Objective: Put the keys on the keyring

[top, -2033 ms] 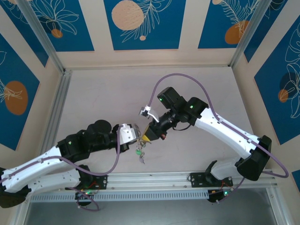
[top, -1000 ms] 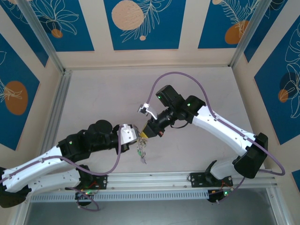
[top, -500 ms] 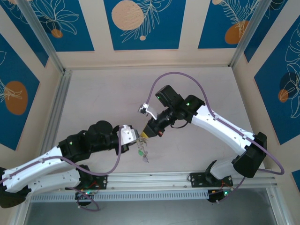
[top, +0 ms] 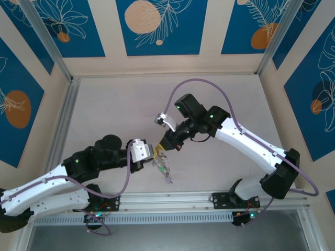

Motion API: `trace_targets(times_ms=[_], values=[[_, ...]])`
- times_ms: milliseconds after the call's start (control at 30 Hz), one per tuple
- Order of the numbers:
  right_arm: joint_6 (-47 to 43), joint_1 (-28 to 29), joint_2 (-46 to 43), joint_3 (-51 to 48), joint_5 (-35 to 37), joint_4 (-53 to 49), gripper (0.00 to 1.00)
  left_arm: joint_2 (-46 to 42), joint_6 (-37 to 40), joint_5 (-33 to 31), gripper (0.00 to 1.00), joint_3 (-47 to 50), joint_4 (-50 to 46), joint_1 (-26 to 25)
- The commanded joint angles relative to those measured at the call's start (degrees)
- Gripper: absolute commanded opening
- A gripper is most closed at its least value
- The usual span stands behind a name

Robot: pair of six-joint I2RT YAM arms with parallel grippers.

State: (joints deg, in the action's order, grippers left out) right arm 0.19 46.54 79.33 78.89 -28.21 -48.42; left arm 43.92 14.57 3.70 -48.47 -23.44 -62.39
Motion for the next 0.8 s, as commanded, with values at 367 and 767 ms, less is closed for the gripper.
trace_targets(times_ms=[367, 767], values=[[-0.21, 2.25, -3.59, -0.9, 0.3, -2.19, 0.0, 0.55, -0.55, -4.12, 0.0, -2.07, 0.35, -0.4], [-0.47, 3.73, -0.21, -0.31, -0.59, -1.25, 0.0, 0.18, 0.05, -2.26, 0.0, -1.46, 1.45, -0.44]])
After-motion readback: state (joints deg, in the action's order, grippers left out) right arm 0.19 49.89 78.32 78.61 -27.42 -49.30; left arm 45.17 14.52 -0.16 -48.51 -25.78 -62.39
